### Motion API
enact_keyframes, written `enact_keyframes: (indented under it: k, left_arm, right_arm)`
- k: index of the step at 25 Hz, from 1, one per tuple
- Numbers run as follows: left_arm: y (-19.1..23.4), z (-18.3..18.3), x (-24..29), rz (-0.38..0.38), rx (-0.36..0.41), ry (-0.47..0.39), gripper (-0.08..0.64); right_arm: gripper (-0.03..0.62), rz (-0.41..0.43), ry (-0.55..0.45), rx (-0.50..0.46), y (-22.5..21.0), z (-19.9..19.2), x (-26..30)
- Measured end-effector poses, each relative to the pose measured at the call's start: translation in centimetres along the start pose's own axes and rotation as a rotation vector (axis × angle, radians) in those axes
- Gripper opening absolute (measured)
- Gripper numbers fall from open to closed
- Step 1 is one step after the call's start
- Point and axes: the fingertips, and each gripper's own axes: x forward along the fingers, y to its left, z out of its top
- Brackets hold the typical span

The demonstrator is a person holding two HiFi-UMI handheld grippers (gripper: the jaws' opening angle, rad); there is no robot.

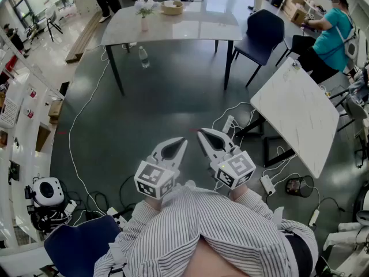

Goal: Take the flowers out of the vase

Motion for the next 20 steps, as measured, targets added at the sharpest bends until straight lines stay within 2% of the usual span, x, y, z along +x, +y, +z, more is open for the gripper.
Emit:
enact_keyframes:
  k: [10, 12, 16, 20]
  left_arm:
    - [0.2, -0.4, 1.7, 0.015, -0.011, 0.026, 0.011]
    - [0.1, -0.4, 2.1, 0.015, -0.012, 0.026, 0.011]
    - [0.0, -0.8, 3.1, 0.014, -0.042, 0.016, 0.011]
    - [-0.3, -1.4, 3.7, 0.041, -0.055, 0.020, 0.011]
  right_arm:
    - [0.014, 0.029, 0.011, 0.025, -0.4, -0.4, 0.1]
    - [0.015, 0.026, -0.014, 0.057, -1.0, -0.1, 0.0]
    - [0.015, 0.070, -0.033, 0.180, -2.1, -0.7, -0.2]
    - [0.015, 0.038, -0.035, 0.184, -3.5, -0.9, -1.1]
